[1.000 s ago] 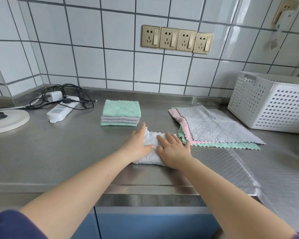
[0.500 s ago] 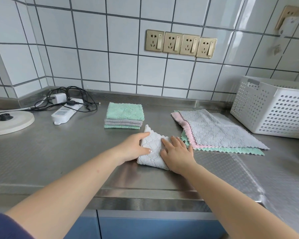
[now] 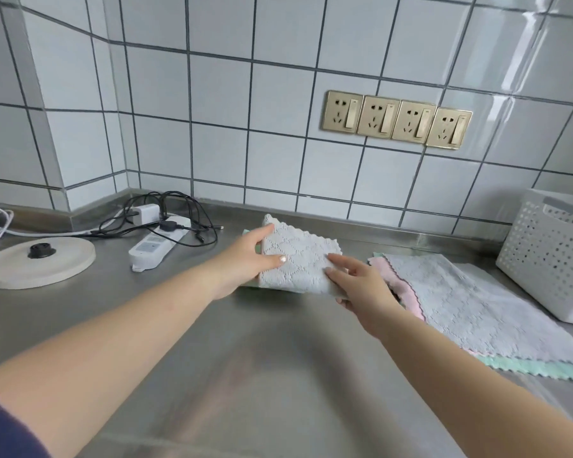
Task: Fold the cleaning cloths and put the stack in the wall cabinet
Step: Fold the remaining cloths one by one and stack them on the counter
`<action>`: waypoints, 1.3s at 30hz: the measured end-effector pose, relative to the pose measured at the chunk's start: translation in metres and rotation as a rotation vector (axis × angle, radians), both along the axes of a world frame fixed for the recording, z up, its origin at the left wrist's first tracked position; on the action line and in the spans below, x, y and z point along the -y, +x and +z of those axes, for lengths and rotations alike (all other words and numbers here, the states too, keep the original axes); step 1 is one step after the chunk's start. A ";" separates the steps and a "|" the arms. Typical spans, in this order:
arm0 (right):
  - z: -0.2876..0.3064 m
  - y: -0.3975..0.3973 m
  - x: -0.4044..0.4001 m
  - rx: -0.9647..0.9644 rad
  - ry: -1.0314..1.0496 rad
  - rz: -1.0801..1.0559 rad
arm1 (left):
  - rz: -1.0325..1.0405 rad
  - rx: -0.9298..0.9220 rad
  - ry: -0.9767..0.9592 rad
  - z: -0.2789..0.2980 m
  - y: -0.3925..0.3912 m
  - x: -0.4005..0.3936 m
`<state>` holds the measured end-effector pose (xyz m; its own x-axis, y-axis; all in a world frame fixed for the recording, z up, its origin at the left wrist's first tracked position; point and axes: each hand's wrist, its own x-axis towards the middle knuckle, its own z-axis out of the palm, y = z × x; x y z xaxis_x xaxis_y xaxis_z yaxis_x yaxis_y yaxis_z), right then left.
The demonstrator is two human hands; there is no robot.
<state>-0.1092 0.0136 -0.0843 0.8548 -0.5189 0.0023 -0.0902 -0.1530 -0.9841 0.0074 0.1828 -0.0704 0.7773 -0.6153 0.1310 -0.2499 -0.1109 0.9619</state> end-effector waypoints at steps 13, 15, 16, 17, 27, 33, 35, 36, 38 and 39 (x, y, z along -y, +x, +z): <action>0.008 0.106 0.015 -0.135 -0.328 -0.010 | 0.182 0.118 0.341 0.003 0.097 0.030; 0.004 0.108 0.015 -0.160 -0.372 0.006 | 0.180 0.139 0.387 -0.004 0.099 0.030; 0.002 0.108 0.014 -0.169 -0.398 0.015 | 0.181 0.151 0.411 -0.008 0.099 0.030; 0.001 0.106 0.014 -0.181 -0.423 0.023 | 0.182 0.156 0.432 -0.011 0.100 0.030; 0.024 0.115 0.024 -0.211 -0.676 -0.004 | 0.206 0.304 0.668 0.013 0.104 0.031; 0.029 0.159 0.005 -0.239 -1.043 0.086 | 0.234 0.742 0.706 0.017 0.091 0.072; 0.012 0.166 0.000 -0.358 -1.181 0.150 | 0.203 0.774 0.856 0.001 0.092 0.080; 0.002 0.166 -0.001 -0.394 -1.202 0.177 | 0.197 0.759 0.924 -0.009 0.095 0.080; -0.016 0.162 0.001 -0.391 -1.186 0.202 | 0.201 0.684 0.944 -0.030 0.102 0.075; -0.022 0.160 0.003 -0.376 -1.172 0.194 | 0.204 0.648 0.923 -0.037 0.105 0.073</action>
<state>0.0510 0.0109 -0.1059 0.9650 -0.2347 0.1167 -0.2144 -0.9630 -0.1636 0.1124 0.1099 -0.1070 0.8250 -0.5549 0.1070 -0.5648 -0.8031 0.1898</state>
